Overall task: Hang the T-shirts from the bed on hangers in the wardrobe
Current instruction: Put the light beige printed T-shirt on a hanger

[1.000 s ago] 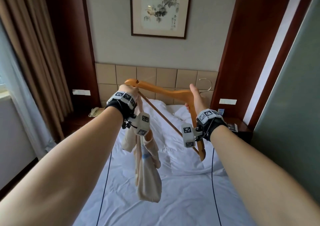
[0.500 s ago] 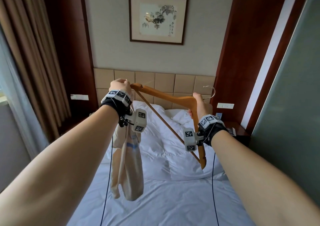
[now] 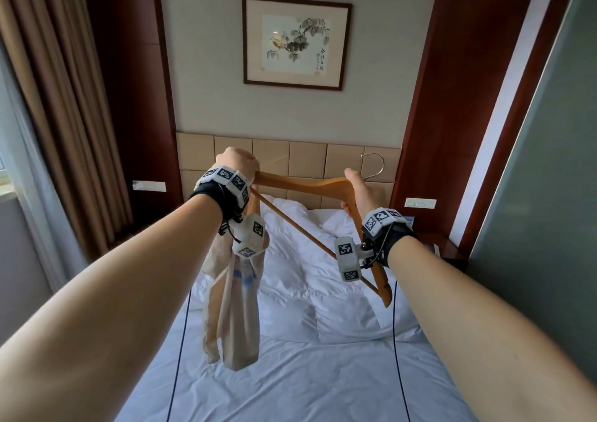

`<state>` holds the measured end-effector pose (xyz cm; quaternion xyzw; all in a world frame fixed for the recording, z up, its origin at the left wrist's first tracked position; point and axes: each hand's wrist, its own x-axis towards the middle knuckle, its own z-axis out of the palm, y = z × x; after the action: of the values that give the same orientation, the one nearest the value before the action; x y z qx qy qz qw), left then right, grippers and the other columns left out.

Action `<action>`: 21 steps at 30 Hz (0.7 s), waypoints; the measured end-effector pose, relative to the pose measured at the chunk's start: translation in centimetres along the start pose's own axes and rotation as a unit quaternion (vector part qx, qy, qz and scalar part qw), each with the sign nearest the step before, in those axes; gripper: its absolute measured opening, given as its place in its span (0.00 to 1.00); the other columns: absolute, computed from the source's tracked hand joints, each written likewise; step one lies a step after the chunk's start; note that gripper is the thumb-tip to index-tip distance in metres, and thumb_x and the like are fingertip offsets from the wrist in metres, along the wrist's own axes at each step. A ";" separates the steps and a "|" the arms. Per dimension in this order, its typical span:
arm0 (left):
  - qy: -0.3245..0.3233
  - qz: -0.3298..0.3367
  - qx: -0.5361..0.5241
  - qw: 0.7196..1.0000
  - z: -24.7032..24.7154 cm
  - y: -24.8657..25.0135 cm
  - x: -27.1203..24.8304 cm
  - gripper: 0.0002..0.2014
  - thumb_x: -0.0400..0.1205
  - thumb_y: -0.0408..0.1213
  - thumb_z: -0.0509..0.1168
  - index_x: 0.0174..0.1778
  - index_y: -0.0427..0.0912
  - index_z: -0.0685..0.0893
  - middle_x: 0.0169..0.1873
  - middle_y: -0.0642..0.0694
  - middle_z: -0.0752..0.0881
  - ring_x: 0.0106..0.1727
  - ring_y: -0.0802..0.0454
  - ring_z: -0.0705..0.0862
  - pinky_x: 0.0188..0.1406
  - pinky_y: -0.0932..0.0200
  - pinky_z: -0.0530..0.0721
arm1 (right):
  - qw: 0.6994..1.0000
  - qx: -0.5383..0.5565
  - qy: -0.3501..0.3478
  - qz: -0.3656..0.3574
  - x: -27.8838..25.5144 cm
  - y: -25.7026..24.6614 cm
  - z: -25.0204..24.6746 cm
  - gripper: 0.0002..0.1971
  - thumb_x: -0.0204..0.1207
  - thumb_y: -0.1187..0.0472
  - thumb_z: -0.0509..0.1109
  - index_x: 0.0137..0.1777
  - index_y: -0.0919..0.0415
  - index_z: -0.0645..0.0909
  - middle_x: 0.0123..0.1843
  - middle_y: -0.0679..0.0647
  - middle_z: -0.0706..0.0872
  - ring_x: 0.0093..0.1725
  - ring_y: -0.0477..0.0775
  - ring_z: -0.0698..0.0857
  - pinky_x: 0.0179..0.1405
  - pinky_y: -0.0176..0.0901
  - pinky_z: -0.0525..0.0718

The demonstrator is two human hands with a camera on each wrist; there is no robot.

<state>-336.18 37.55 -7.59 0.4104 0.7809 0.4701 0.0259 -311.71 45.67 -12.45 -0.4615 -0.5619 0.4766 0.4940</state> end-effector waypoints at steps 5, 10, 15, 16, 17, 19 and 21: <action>-0.025 0.036 0.035 0.998 0.0 0.9 -0.8 0.07 0.77 0.40 0.69 0.44 0.49 0.93 0.41 0.43 0.90 0.40 0.41 0.90 0.43 0.54 0.90 | 0.998 -0.013 -0.054 -0.040 -0.7 -1.5 0.5 0.37 0.69 0.28 0.73 0.46 0.69 0.86 0.31 0.59 0.89 0.27 0.51 0.86 0.31 0.40 0.84; -0.052 0.070 0.072 0.994 0.2 2.3 -1.5 0.06 0.76 0.40 0.69 0.39 0.47 0.92 0.37 0.43 0.90 0.37 0.43 0.90 0.41 0.53 0.91 | 0.985 -0.020 -0.149 -0.084 -1.8 -3.2 0.9 0.14 0.71 0.51 0.83 0.48 0.59 0.87 0.38 0.57 0.89 0.34 0.52 0.86 0.39 0.42 0.87; -0.076 0.111 0.069 0.989 1.1 4.3 -2.6 0.09 0.75 0.41 0.68 0.34 0.44 0.91 0.29 0.43 0.88 0.36 0.41 0.90 0.43 0.51 0.91 | 0.975 -0.088 -0.154 -0.131 -2.4 -4.5 1.7 0.09 0.73 0.62 0.82 0.48 0.58 0.84 0.37 0.55 0.88 0.34 0.53 0.87 0.38 0.45 0.88; -0.077 0.117 0.064 0.988 1.4 4.8 -2.7 0.09 0.75 0.41 0.68 0.35 0.44 0.91 0.30 0.42 0.89 0.37 0.41 0.90 0.42 0.52 0.90 | 0.974 -0.096 -0.154 -0.135 -2.5 -4.7 1.8 0.09 0.73 0.62 0.81 0.49 0.57 0.84 0.38 0.54 0.88 0.34 0.52 0.88 0.36 0.43 0.88; -0.074 0.122 0.058 0.988 1.6 5.2 -2.9 0.09 0.75 0.41 0.68 0.35 0.43 0.91 0.31 0.41 0.89 0.39 0.40 0.90 0.40 0.54 0.89 | 0.973 -0.105 -0.155 -0.136 -2.5 -4.8 1.8 0.10 0.74 0.62 0.80 0.50 0.56 0.83 0.39 0.54 0.88 0.33 0.50 0.88 0.35 0.42 0.88; -0.071 0.128 0.047 0.988 2.0 6.0 -3.2 0.10 0.76 0.41 0.68 0.36 0.41 0.91 0.35 0.40 0.90 0.41 0.39 0.89 0.36 0.57 0.85 | 0.971 -0.123 -0.156 -0.134 -2.5 -4.8 1.6 0.10 0.75 0.61 0.79 0.52 0.55 0.83 0.40 0.53 0.89 0.33 0.49 0.88 0.33 0.40 0.86; -0.074 0.133 0.032 0.988 2.5 6.8 -3.6 0.11 0.76 0.44 0.68 0.38 0.41 0.92 0.37 0.41 0.91 0.43 0.40 0.89 0.37 0.55 0.84 | 0.970 -0.123 -0.163 -0.130 -2.6 -4.6 1.2 0.08 0.76 0.62 0.78 0.50 0.56 0.82 0.38 0.56 0.88 0.32 0.52 0.86 0.33 0.41 0.85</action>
<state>-328.54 38.40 -5.08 0.5445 0.7303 0.4124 0.0074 -312.94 42.46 -8.26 -0.3577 -0.7442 0.4049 0.3927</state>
